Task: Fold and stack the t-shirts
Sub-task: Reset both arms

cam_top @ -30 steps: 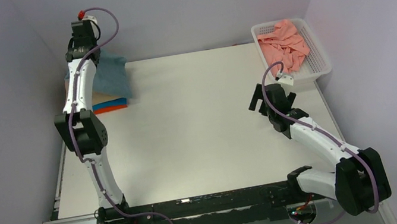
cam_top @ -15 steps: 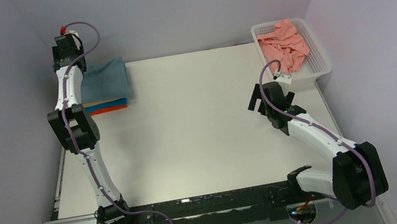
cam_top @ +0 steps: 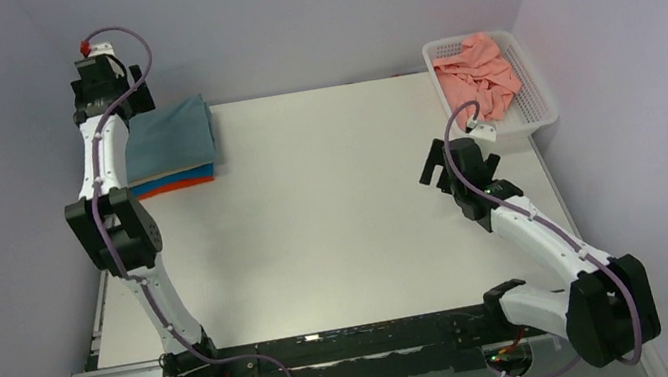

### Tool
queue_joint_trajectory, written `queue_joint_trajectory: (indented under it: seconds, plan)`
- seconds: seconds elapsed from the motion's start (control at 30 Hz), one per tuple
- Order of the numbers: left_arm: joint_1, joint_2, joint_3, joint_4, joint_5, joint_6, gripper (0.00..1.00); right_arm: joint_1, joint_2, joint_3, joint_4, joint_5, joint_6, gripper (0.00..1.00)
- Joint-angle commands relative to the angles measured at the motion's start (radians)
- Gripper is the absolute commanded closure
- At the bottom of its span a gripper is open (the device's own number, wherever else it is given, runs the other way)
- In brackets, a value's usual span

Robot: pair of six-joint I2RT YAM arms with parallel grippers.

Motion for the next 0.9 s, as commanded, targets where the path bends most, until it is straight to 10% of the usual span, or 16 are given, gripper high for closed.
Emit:
queue_joint_trajectory:
  seconds: [0.0, 0.2, 0.5, 0.87]
  plan:
    - [-0.009, -0.171, -0.104, 0.047, 0.251, -0.187, 0.01, -0.002, -0.083, -0.023, 0.026, -0.009, 0.017, 0.00]
    - [-0.096, -0.442, -0.461, 0.178, 0.251, -0.286, 0.01, -0.002, -0.180, -0.080, 0.050, -0.023, 0.027, 0.00]
    - [-0.330, -1.171, -1.437, 0.640, 0.182, -0.534, 0.01, -0.003, -0.283, -0.192, 0.129, -0.036, 0.028, 0.00]
    - [-0.409, -1.494, -1.625, 0.354, 0.100, -0.577, 0.01, -0.003, -0.325, -0.239, 0.179, -0.012, 0.027, 0.00]
